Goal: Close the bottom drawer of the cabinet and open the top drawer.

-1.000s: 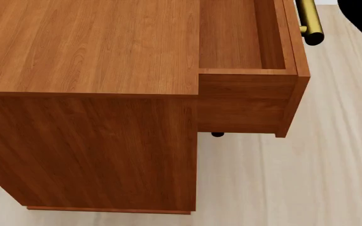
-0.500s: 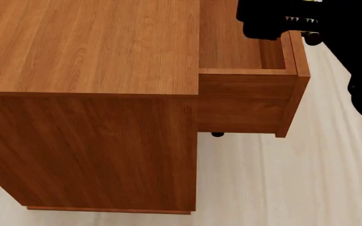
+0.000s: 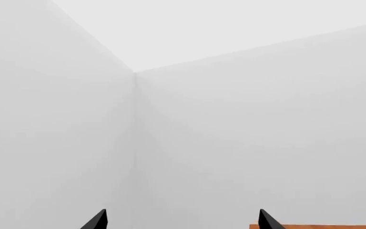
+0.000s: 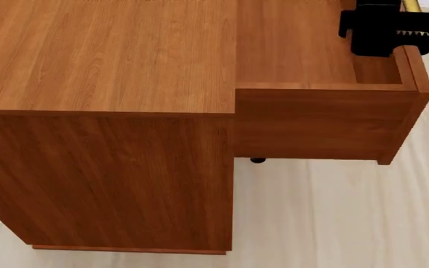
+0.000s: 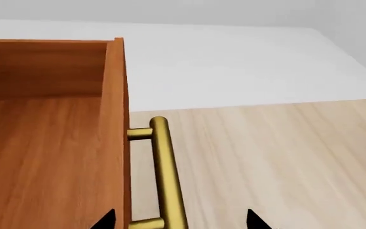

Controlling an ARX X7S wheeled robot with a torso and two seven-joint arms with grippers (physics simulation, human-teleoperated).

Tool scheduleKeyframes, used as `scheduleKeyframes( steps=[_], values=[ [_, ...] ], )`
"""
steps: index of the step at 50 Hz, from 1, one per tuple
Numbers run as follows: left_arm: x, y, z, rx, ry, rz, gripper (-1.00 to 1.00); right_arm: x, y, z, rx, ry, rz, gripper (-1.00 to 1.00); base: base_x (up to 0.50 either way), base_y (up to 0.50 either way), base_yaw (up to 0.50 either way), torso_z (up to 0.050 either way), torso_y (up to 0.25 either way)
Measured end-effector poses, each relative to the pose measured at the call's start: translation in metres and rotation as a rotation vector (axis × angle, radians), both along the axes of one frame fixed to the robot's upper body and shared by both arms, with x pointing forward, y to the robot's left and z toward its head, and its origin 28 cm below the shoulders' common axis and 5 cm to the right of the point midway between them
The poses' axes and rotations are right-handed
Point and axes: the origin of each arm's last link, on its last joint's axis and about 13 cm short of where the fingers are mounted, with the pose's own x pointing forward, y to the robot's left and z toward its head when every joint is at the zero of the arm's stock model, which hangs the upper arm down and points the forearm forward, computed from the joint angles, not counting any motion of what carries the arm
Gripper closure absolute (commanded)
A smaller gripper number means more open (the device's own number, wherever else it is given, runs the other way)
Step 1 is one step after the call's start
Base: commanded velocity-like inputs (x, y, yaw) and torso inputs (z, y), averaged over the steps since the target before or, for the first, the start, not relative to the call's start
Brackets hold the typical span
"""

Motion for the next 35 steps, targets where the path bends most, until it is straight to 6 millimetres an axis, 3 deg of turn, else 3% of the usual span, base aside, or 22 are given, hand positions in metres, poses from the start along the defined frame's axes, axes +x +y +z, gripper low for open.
scheduleKeyframes(
  steps=[19,35],
  values=[
    [0.000,0.000,0.000,0.001,0.000,0.000,-1.00,0.015,-0.035,0.011,-0.100,0.060,-0.245,-1.00,0.00,0.00,0.00,0.000,-0.008],
    [-0.001,-0.001,-0.004,0.002,0.000,0.000,-1.00,0.015,-0.041,0.011,-0.111,0.060,-0.238,-1.00,0.00,0.00,0.00,0.000,-0.008]
  ],
)
